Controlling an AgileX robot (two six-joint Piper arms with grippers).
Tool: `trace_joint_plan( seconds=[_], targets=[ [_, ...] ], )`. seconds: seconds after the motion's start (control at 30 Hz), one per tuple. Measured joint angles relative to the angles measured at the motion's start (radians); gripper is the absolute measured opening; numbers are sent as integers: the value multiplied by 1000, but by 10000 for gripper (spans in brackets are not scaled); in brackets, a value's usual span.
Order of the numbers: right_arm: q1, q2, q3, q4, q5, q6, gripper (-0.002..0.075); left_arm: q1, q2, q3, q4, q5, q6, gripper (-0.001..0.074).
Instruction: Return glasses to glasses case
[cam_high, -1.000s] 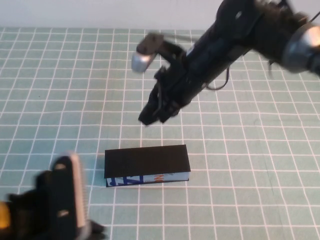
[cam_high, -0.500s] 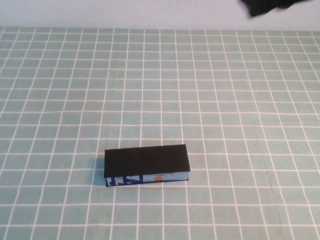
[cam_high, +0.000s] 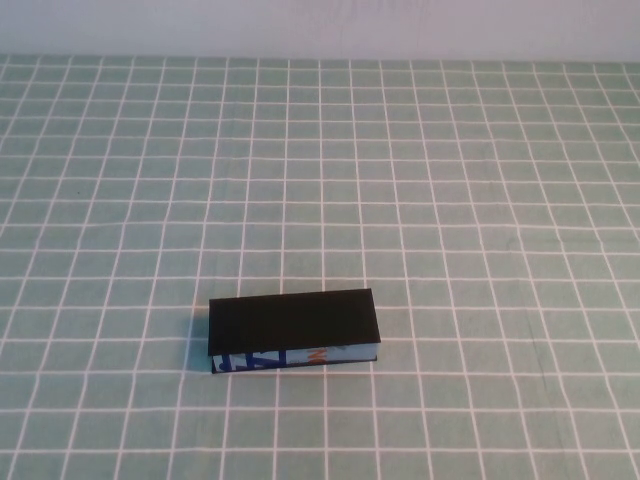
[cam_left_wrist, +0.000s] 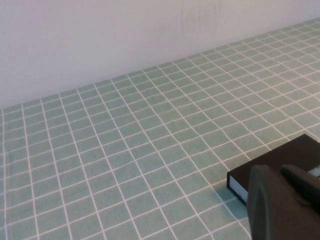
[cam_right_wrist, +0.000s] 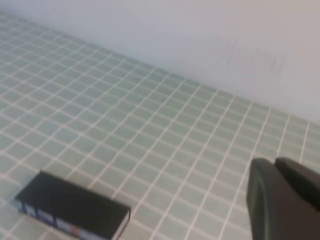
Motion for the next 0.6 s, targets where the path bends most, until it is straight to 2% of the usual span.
trace_joint_plan(
  seconds=[0.27, 0.43, 0.6],
  targets=[
    [0, -391, 438, 0, -150, 10, -11, 0, 0, 0, 0, 32, -24, 1],
    [0, -543, 553, 4, -195, 12, -11, 0, 0, 0, 0, 32, -27, 1],
    [0, -608, 583, 4, -172, 12, -11, 0, 0, 0, 0, 32, -27, 1]
  ],
)
